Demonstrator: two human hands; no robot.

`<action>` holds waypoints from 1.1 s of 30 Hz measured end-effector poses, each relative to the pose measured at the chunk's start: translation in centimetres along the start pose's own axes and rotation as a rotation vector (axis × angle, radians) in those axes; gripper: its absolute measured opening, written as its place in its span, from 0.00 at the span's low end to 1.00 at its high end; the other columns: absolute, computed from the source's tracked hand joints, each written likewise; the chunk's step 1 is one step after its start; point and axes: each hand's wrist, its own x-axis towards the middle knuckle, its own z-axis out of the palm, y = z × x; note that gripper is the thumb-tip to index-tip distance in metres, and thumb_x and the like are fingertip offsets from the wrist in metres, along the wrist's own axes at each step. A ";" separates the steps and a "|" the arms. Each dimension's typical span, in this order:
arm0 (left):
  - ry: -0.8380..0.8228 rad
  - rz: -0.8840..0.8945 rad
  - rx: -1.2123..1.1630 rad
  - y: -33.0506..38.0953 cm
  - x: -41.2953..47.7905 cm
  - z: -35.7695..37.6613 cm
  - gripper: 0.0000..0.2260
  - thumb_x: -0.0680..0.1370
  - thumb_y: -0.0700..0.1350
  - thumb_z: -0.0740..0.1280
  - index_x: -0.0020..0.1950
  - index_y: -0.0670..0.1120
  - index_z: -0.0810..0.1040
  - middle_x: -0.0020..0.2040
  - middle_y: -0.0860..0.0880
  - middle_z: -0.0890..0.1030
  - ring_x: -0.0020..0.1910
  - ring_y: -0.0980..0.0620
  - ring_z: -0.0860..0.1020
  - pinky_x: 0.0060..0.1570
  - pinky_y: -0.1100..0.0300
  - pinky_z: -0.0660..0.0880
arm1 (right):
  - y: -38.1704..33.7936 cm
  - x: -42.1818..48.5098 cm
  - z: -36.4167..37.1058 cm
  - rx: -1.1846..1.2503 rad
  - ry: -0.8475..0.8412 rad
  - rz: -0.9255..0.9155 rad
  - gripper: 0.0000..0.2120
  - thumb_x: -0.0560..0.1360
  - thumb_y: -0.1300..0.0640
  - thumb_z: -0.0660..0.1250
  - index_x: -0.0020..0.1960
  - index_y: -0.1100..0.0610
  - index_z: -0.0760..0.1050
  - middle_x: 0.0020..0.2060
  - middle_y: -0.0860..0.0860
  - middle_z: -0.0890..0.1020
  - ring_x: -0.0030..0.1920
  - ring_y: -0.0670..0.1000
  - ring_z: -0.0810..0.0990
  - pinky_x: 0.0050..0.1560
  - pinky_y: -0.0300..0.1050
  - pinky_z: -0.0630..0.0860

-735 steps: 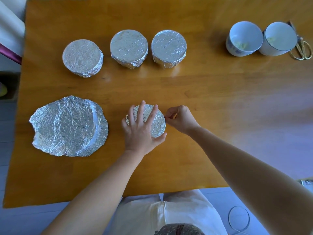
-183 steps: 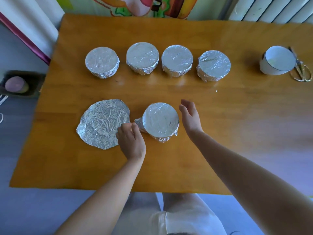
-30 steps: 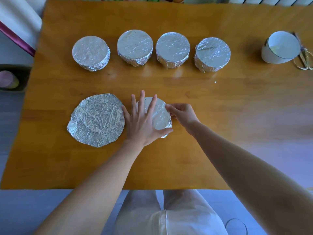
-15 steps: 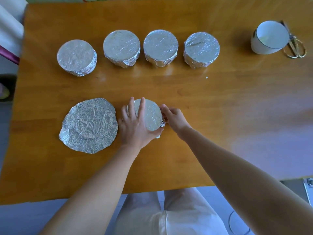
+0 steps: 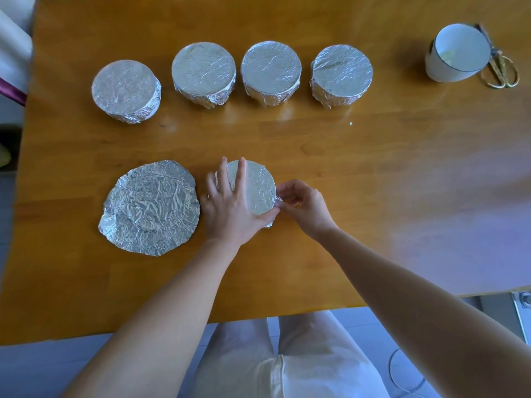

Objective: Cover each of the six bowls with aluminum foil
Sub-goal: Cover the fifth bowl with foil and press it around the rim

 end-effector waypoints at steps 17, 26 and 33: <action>-0.012 0.000 0.016 0.0 -0.1 0.0 0.53 0.63 0.78 0.58 0.81 0.51 0.51 0.79 0.42 0.56 0.71 0.36 0.63 0.58 0.42 0.72 | 0.0 -0.4 -0.2 0.174 -0.019 0.222 0.04 0.75 0.60 0.72 0.48 0.55 0.84 0.34 0.51 0.82 0.32 0.44 0.75 0.31 0.37 0.69; 0.013 0.000 0.022 0.1 -0.2 0.0 0.54 0.63 0.81 0.51 0.81 0.51 0.52 0.79 0.42 0.58 0.70 0.37 0.64 0.56 0.44 0.72 | 0.1 -1.0 -0.6 0.053 0.133 0.057 0.17 0.70 0.58 0.76 0.57 0.51 0.76 0.53 0.49 0.80 0.36 0.45 0.73 0.42 0.34 0.72; 0.021 0.002 0.014 0.0 -0.1 0.1 0.53 0.63 0.80 0.53 0.81 0.50 0.53 0.78 0.42 0.58 0.69 0.37 0.64 0.55 0.44 0.73 | -0.5 -0.6 0.2 -0.023 0.097 0.000 0.07 0.71 0.61 0.75 0.49 0.55 0.84 0.42 0.45 0.85 0.36 0.41 0.75 0.40 0.31 0.70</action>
